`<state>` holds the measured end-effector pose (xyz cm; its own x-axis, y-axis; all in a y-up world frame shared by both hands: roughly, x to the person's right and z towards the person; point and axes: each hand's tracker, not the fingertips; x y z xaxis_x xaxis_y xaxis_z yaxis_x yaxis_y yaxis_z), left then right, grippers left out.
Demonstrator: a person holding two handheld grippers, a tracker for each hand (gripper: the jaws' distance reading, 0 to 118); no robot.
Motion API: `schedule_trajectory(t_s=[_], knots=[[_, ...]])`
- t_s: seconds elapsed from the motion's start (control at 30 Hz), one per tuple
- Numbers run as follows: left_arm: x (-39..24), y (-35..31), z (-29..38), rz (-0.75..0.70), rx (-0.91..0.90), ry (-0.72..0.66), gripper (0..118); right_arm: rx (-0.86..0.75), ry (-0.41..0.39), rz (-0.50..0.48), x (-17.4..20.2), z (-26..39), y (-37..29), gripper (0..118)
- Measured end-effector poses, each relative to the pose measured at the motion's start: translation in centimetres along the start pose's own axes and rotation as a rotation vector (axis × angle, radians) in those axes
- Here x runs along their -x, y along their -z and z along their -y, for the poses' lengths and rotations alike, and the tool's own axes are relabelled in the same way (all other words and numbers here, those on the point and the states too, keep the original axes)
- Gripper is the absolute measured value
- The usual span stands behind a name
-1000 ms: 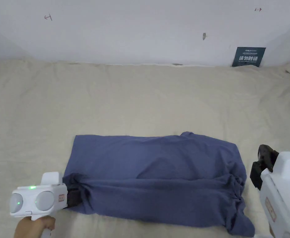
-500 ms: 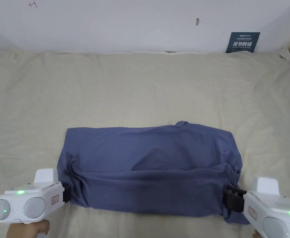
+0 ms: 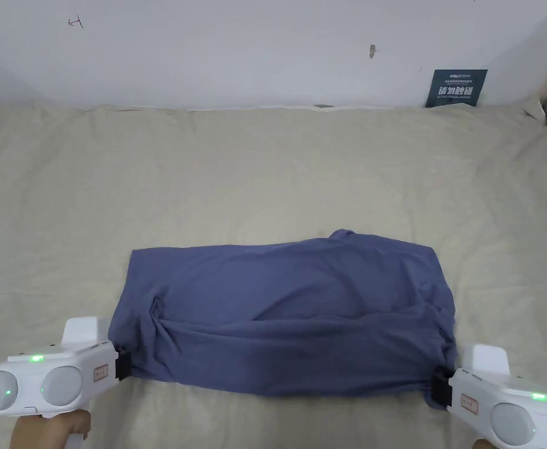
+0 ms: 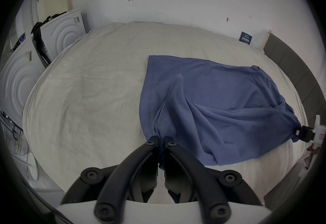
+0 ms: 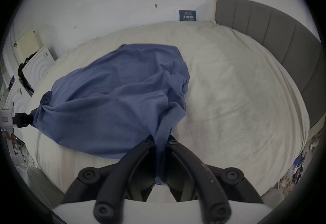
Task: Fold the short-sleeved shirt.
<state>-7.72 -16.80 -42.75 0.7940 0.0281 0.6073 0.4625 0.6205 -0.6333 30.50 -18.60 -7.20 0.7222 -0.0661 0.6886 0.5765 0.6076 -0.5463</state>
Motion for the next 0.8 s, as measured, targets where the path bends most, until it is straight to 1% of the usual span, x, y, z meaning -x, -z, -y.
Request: schedule_trajectory(t_s=[0.1,0.3,0.4,0.5,0.6,0.63,0.67,0.7,0.77,0.8], knots=[[0.8,-1.3,1.1,-0.006,-0.004,-0.019,6,-0.026,-0.019,0.015,-0.4,0.6,-2.3,12],[3.1,-3.7,4.8,0.001,0.03,-0.071,6,0.008,0.027,-0.018,-2.1,4.5,-4.8,12],[3.6,-3.7,7.1,-0.005,0.086,-0.103,6,0.067,0.031,-0.035,-2.6,6.8,-3.9,12],[3.4,-2.7,9.1,-0.023,0.137,-0.107,6,0.128,0.044,-0.018,-2.7,8.6,-2.2,12],[2.5,-1.8,10.2,-0.054,0.16,-0.086,7,0.117,0.066,-0.014,-2.5,9.1,-2.0,13],[2.1,-1.9,10.0,-0.075,0.134,-0.067,11,0.124,0.065,-0.008,-2.4,8.6,-2.0,13],[1.6,-2.0,9.7,-0.093,0.138,-0.052,18,0.13,0.061,-0.001,-2.2,8.3,-2.2,14],[1.3,-1.9,9.4,-0.121,0.148,-0.027,30,0.129,0.056,0.003,-2.1,8.1,-2.3,21],[0.6,-2.5,8.7,-0.154,0.16,0.007,77,0.112,0.041,0.019,-1.6,7.1,-3.5,56],[0.4,-3.0,8.3,-0.144,0.152,-0.006,95,0.084,0.03,0.028,-1.3,6.5,-4.0,76]])
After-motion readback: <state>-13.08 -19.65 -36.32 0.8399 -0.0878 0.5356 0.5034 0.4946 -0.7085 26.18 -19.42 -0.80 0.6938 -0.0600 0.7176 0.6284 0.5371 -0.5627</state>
